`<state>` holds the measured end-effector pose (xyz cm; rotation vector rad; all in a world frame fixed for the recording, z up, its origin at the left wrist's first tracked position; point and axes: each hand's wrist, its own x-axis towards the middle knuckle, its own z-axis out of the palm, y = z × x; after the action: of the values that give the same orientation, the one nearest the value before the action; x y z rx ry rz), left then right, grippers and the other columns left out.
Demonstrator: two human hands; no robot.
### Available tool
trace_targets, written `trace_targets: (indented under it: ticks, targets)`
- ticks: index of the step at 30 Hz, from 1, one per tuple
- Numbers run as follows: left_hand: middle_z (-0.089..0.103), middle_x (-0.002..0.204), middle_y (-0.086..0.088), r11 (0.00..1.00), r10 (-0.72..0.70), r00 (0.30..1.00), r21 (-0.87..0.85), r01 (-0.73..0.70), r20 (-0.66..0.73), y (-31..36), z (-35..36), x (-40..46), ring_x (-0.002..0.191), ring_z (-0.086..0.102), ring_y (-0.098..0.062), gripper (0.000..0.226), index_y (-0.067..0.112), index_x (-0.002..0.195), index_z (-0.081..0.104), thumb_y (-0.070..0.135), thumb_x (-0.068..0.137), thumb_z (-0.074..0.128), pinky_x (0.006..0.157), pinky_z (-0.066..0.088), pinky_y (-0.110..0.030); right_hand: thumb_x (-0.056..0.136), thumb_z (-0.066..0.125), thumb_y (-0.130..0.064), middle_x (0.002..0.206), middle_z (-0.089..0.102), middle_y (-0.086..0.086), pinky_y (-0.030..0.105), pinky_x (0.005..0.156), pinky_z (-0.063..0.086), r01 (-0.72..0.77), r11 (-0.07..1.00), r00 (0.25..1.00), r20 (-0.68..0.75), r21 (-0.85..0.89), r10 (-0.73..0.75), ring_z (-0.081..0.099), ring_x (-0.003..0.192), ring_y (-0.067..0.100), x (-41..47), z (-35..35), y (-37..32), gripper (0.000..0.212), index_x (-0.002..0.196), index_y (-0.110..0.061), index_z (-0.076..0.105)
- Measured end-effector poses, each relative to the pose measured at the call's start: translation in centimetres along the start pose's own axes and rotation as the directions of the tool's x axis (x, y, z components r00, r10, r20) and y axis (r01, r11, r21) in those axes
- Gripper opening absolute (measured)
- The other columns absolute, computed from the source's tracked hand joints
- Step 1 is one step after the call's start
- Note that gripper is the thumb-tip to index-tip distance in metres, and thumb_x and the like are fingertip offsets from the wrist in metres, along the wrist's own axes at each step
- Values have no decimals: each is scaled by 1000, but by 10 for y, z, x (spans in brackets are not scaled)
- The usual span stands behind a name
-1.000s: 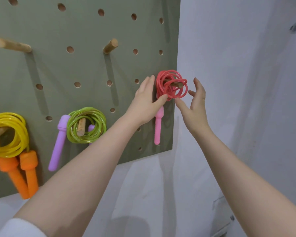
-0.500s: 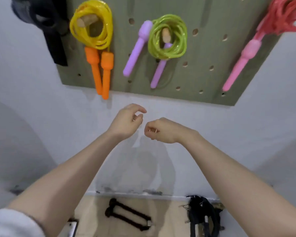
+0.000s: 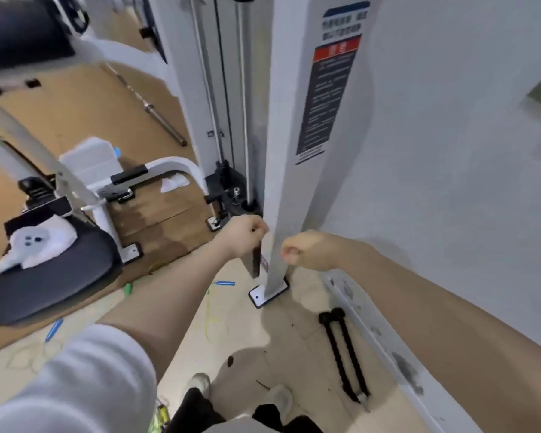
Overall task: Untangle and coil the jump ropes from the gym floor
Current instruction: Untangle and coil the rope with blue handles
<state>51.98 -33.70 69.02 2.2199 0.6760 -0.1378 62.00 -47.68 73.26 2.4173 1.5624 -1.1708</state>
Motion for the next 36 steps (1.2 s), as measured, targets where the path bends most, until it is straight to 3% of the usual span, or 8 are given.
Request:
trace_targets:
  ticks: [7,10,12,14,19,24,31,36]
  targets:
    - [67,96,-10,945,-286,943,-210,250,-168,-132,-60,-67,78,63,-19,18,12,94,63,17,95,46,66,43,-24,97,43,-24,108,63,4,28,78,44,251,948,961,168,-196,-219,56,94,22,98,27,-110,23,108,-14,60]
    - [68,95,-9,894,-397,890,-313,321,-222,-186,-70,-95,79,67,-22,15,15,90,62,17,94,48,61,44,-23,99,40,-24,96,57,-3,16,62,32,337,914,928,244,-224,-282,45,91,16,135,50,-154,22,107,-14,58]
    - [67,91,-5,846,-479,838,-392,362,-260,-219,-72,-116,78,68,-21,14,15,90,63,17,93,50,54,41,-15,99,39,-24,113,60,4,21,75,34,375,896,901,322,-236,-292,49,101,21,160,71,-177,27,112,-10,58]
    - [64,89,-3,795,-541,784,-491,357,-306,-252,-73,-135,71,66,-18,13,13,89,62,14,93,50,49,38,-8,99,38,-25,122,57,7,28,86,36,395,884,878,385,-249,-284,49,111,23,182,91,-197,30,116,-10,58]
    - [65,84,-2,675,-658,668,-665,320,-347,-331,-88,-168,48,56,5,17,11,95,61,5,91,45,49,39,-9,97,41,-17,110,62,14,33,82,42,464,851,843,416,-244,-341,56,103,30,231,115,-263,29,106,3,60]
    - [63,77,-2,566,-737,587,-779,268,-333,-391,-137,-210,50,57,1,17,11,92,59,3,91,44,62,45,-20,97,41,-17,114,64,4,22,72,34,483,848,840,389,-218,-378,55,103,21,284,117,-357,26,112,-10,61]
    - [62,79,0,513,-826,415,-813,275,-381,-435,-218,-258,58,59,-8,16,9,95,60,10,95,44,61,44,-20,95,43,-13,104,64,6,28,86,41,528,846,795,396,-81,-459,55,94,19,316,97,-453,22,104,-5,62]
    - [63,81,-2,559,-815,321,-802,212,-483,-455,-264,-269,53,58,-3,14,8,96,59,11,96,46,61,43,-17,97,41,-11,92,60,29,17,59,39,488,873,808,381,-7,-449,49,66,12,350,83,-497,31,105,14,56]
